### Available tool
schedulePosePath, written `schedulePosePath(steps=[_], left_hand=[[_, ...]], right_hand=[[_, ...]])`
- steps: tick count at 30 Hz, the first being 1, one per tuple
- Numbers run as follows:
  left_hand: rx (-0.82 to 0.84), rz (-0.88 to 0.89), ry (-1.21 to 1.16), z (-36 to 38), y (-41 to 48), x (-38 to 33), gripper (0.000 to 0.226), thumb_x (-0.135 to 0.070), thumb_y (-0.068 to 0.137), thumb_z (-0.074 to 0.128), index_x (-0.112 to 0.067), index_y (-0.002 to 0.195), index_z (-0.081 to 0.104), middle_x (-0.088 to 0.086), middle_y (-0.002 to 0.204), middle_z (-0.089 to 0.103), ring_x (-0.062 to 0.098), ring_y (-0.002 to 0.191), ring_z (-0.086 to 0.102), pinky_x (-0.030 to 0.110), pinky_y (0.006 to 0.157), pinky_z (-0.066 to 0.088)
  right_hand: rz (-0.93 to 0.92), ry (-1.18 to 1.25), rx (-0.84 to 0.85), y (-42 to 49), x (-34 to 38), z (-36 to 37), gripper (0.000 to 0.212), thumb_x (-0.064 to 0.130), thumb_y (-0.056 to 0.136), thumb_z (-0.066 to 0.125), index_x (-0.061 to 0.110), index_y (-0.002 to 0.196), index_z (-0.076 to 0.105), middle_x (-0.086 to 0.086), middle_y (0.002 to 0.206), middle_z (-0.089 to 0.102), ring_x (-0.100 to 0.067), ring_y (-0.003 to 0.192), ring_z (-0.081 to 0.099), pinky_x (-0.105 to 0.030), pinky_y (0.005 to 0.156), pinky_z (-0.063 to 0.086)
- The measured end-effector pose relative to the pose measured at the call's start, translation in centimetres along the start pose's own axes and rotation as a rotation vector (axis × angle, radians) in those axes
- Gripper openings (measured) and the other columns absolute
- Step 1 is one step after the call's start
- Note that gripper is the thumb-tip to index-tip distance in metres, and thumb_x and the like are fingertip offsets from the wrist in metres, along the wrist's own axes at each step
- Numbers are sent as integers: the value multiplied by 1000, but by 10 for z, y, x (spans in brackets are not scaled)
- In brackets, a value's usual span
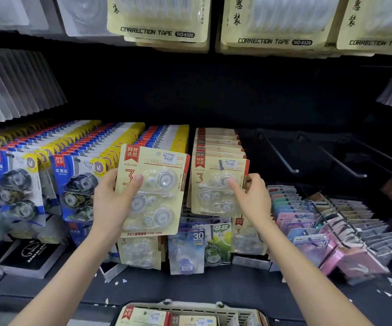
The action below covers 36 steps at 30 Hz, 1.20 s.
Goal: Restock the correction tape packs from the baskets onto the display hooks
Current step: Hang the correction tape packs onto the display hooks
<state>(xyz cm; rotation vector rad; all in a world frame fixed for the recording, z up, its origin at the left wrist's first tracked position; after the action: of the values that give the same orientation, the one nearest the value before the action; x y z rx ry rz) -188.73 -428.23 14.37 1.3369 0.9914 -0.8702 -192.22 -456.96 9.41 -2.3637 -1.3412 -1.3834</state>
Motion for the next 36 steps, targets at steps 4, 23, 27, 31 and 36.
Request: schedulePosePath(steps=[4, 23, 27, 31, 36], left_hand=[[58, -34, -21, 0, -9, 3, 9, -21, 91, 68, -27, 95, 63, -4, 97, 71, 13, 89, 66, 31, 78, 51], [225, 448, 664, 19, -9, 12, 46, -47, 91, 51, -12, 117, 63, 4, 114, 64, 23, 104, 59, 35, 88, 45], [181, 621, 938, 22, 21, 18, 59, -49, 91, 46, -7, 130, 60, 22, 134, 57, 43, 124, 52, 53, 99, 44], [217, 689, 1066, 28, 36, 34, 62, -35, 83, 77, -10, 136, 56, 26, 141, 51, 49, 131, 45, 61, 104, 38], [239, 736, 1094, 27, 43, 46, 79, -32, 71, 87, -14, 138, 50, 26, 135, 54, 48, 127, 49, 62, 102, 42]], right_hand=[[-50, -51, -184, -27, 6, -17, 46, 51, 92, 56, 12, 118, 57, -2, 107, 62, -20, 97, 60, -35, 74, 48], [-161, 670, 122, -52, 36, -49, 59, 17, 84, 76, 48, 125, 47, 8, 132, 59, -12, 121, 58, -47, 101, 50], [-146, 614, 109, -37, 39, -44, 58, 12, 86, 72, 43, 128, 46, 16, 131, 55, -8, 122, 55, -45, 104, 48], [-114, 592, 101, -26, 35, -31, 58, 10, 87, 71, 27, 137, 46, 15, 133, 53, -10, 124, 54, -46, 106, 47], [-128, 458, 53, -17, 28, -18, 59, 18, 91, 68, 27, 143, 41, 21, 130, 52, 2, 116, 52, -32, 104, 45]])
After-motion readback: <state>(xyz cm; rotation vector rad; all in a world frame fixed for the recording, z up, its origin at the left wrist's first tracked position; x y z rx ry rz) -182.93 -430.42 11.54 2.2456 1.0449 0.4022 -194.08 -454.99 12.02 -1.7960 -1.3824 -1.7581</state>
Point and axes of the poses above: each hand's wrist, its own y-axis towards the middle knuckle, its own z-axis out of the palm, x = y × z, the point moved 1 cm from there along y, towards the middle knuckle
